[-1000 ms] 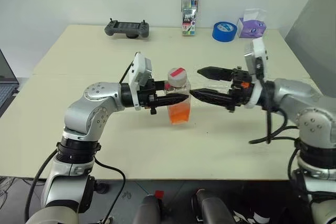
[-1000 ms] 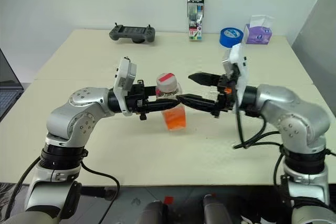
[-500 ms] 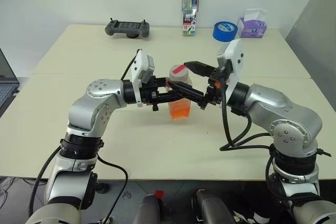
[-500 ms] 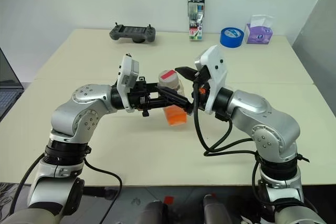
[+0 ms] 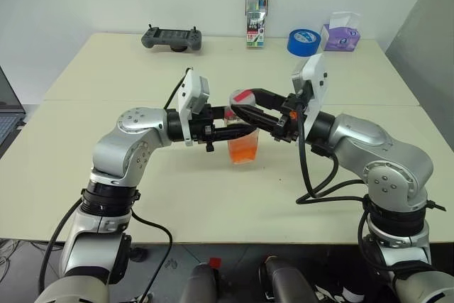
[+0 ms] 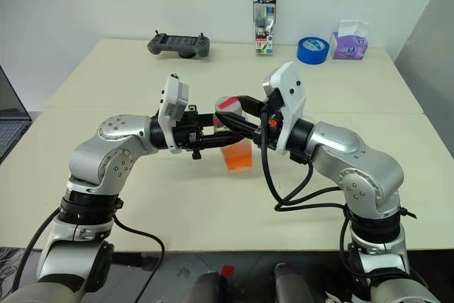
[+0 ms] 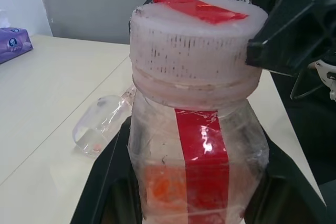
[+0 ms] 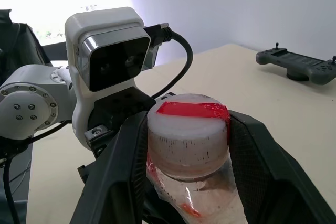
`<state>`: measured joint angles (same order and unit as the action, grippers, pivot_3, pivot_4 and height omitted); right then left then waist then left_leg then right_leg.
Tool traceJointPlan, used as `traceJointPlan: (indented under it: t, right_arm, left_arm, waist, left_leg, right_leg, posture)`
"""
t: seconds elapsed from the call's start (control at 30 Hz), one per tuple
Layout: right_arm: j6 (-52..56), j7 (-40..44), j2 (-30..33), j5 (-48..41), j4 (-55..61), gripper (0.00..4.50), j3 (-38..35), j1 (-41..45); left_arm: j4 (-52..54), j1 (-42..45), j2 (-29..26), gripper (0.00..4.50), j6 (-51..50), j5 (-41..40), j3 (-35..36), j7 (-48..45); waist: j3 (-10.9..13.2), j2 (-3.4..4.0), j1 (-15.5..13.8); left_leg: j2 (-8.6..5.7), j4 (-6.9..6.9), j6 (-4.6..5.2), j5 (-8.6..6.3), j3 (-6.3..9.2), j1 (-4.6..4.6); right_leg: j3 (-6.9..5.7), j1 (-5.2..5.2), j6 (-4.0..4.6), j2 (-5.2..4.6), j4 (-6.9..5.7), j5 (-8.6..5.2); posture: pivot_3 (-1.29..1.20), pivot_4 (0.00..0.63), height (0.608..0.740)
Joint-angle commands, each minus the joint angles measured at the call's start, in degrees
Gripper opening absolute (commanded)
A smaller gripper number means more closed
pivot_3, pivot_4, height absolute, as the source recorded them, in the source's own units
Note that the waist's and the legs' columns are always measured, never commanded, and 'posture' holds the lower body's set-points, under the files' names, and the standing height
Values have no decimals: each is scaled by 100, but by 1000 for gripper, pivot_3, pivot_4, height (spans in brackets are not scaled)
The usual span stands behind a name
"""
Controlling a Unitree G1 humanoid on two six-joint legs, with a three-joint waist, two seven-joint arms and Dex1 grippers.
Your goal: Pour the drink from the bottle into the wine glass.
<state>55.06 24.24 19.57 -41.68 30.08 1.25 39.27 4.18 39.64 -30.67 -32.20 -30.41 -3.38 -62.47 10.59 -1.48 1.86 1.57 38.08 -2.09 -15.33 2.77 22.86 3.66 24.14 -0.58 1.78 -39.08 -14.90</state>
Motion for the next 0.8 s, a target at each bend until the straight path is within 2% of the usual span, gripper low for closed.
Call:
traceJointPlan:
  t: [0.03, 0.13, 0.2, 0.3, 0.37, 0.4, 0.47, 0.5, 0.67, 0.8]
  right_arm:
    - [-491, 953, 407, -89, -138, 1849, -36, 164]
    - [-1266, 2894, 1200, 143, -1091, 1849, 246, 466]
    - [-1742, 3855, 1511, 402, -1855, 1849, 524, 821]
    - [-1881, 4448, 1500, 542, -2928, 1849, 713, 1511]
    - [-1945, 4653, 1499, 615, -3240, 1849, 754, 1698]
    - [-1858, 4702, 1542, 572, -3237, 1849, 716, 1707]
    - [-1429, 4737, 1728, 306, -2986, 2589, 551, 1603]
    - [-1204, 4700, 1821, 161, -2805, 2785, 452, 1510]
    - [-290, 3902, 2200, -489, -1533, 4480, -256, 645]
    - [2, 2894, 2093, -754, -622, 4480, -809, -106]
  left_arm:
    - [248, 55, -50, 1828, 9, -130, 106, -41]
    - [304, 82, -53, 1828, -104, -250, 39, -185]
    - [352, 99, -55, 1828, -135, -289, -11, -249]
    - [411, 148, -9, 1828, -210, -347, -22, -228]
    - [448, 159, 18, 1828, -244, -366, -19, -193]
    - [461, 151, 25, 1828, -245, -363, -11, -178]
    - [477, 119, 35, 1828, -242, -360, 24, -139]
    - [489, 96, 36, 1828, -240, -357, 41, -123]
    - [504, -15, -14, 1828, -224, -378, 115, -57]
    - [387, -23, -2, 1828, -151, -336, 119, -30]
  waist:
    - [0, 0, -1]
    - [1, 1, 0]
    - [1, 1, 3]
    - [1, 1, 31]
    - [1, 1, 33]
    - [1, 1, 31]
    - [1, 1, 9]
    - [2, 2, -4]
    - [2, 2, -35]
    - [2, 2, -28]
  left_leg:
    - [-1, 0, 0, 0, 0, 1]
    - [-6, 2, 1, 0, -8, -1]
    - [-9, 3, 1, -1, -19, -3]
    - [-11, 3, 2, -1, -28, -12]
    - [-5, 2, 2, -1, -26, -14]
    - [0, 1, 2, -1, -19, -14]
    - [2, -2, 2, -1, 2, -8]
    - [2, -2, 2, -1, 7, -3]
    - [9, -7, 2, -2, 14, 8]
    - [-4, 1, 2, -1, 8, 6]
  right_leg:
    - [-1, 0, 0, 0, 1, 0]
    - [-7, -2, -1, -1, 4, 0]
    - [-4, -3, -1, -2, 9, 0]
    - [2, -4, -2, 7, 6, -1]
    - [1, -2, 3, 14, 1, 2]
    - [-2, -2, 5, 14, 1, 3]
    - [-4, -2, 7, 13, -1, 4]
    - [-7, 1, 7, 13, -1, 4]
    - [-10, 3, 7, -19, 5, 4]
    - [-10, -2, 5, -37, 4, 3]
  posture:
    - [0, 150, 740]
    - [0, 150, 740]
    - [0, 150, 740]
    - [0, 150, 740]
    - [0, 150, 740]
    - [0, 150, 740]
    - [0, 150, 740]
    - [0, 150, 740]
    - [0, 150, 740]
    - [0, 150, 740]
